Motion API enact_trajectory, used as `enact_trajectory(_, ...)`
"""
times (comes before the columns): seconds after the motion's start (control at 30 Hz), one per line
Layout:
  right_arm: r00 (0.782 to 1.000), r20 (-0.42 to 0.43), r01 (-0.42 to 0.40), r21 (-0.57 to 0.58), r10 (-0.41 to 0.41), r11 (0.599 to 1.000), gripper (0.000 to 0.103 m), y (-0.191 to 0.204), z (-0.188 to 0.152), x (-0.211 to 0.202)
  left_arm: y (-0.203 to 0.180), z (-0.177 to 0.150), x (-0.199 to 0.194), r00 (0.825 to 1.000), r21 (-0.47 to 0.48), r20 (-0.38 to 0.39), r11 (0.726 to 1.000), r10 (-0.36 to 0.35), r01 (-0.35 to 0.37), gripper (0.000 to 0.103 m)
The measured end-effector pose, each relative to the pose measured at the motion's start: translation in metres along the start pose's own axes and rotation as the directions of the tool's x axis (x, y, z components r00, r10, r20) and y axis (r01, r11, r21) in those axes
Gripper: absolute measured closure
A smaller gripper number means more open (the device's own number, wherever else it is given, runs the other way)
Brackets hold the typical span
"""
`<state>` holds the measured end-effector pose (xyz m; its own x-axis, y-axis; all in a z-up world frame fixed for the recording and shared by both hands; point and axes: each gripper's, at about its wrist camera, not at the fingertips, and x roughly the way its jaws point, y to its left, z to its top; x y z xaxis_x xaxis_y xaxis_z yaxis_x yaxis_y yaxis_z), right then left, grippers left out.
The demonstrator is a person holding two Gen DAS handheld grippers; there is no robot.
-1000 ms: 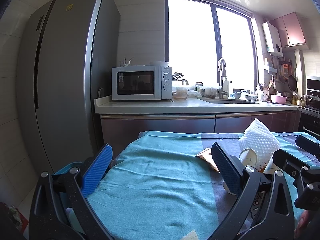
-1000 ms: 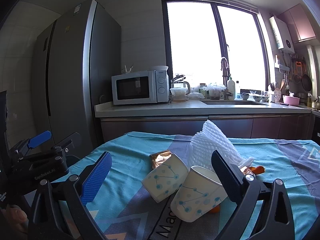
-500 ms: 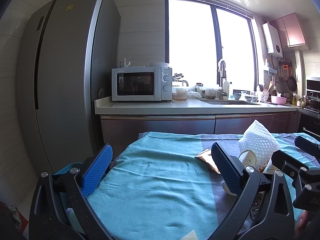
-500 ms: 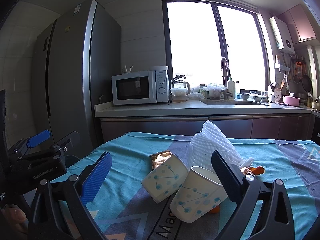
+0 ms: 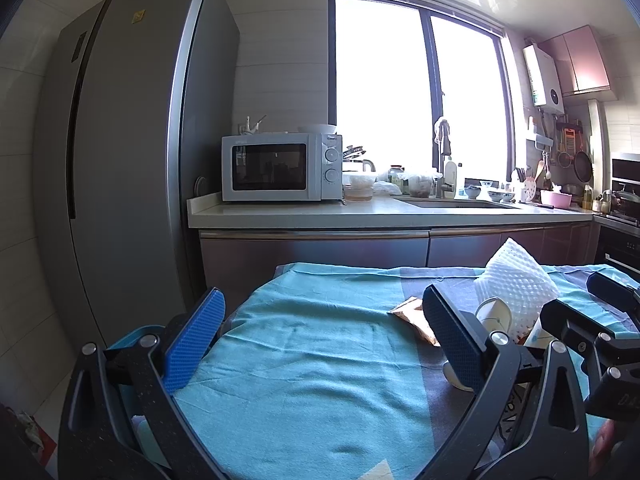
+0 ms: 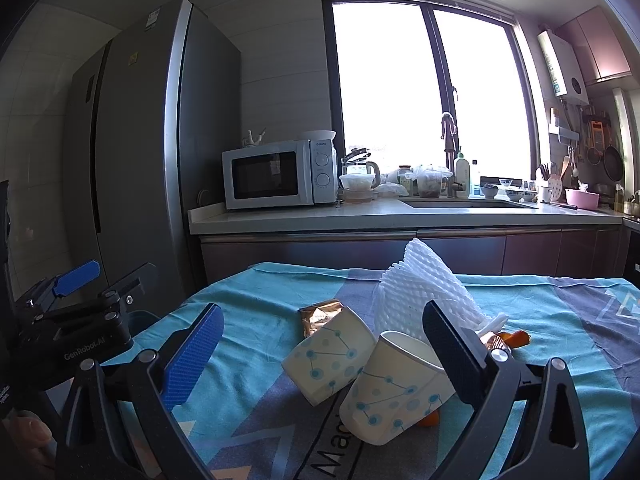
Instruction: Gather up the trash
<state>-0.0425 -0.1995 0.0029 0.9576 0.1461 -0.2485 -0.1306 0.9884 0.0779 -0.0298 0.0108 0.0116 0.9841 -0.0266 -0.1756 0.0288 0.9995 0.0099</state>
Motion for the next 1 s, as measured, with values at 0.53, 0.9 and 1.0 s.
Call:
enact_trajectory(0.53, 1.000, -0.016, 0.004, 0.023, -0.003, 1.000, 0.007, -0.010, -0.003, 0.004, -0.007, -0.006, 0.012, 0.998, 0.009, -0.043, 0.999, -0.038, 0.038, 0.005)
enact_trajectory(0.9, 0.992, -0.111, 0.070, 0.135, -0.055, 0.988, 0.007, -0.058, -0.019, 0.014, -0.046, -0.020, 0.056, 0.947, 0.063, -0.207, 0.963, -0.244, 0.262, 0.005)
enact_trajectory(1.0, 0.992, -0.122, 0.058, 0.134, -0.042, 0.989, 0.007, -0.066, -0.019, 0.016, -0.064, -0.027, 0.073, 0.914, 0.079, -0.263, 0.938, -0.307, 0.338, 0.005)
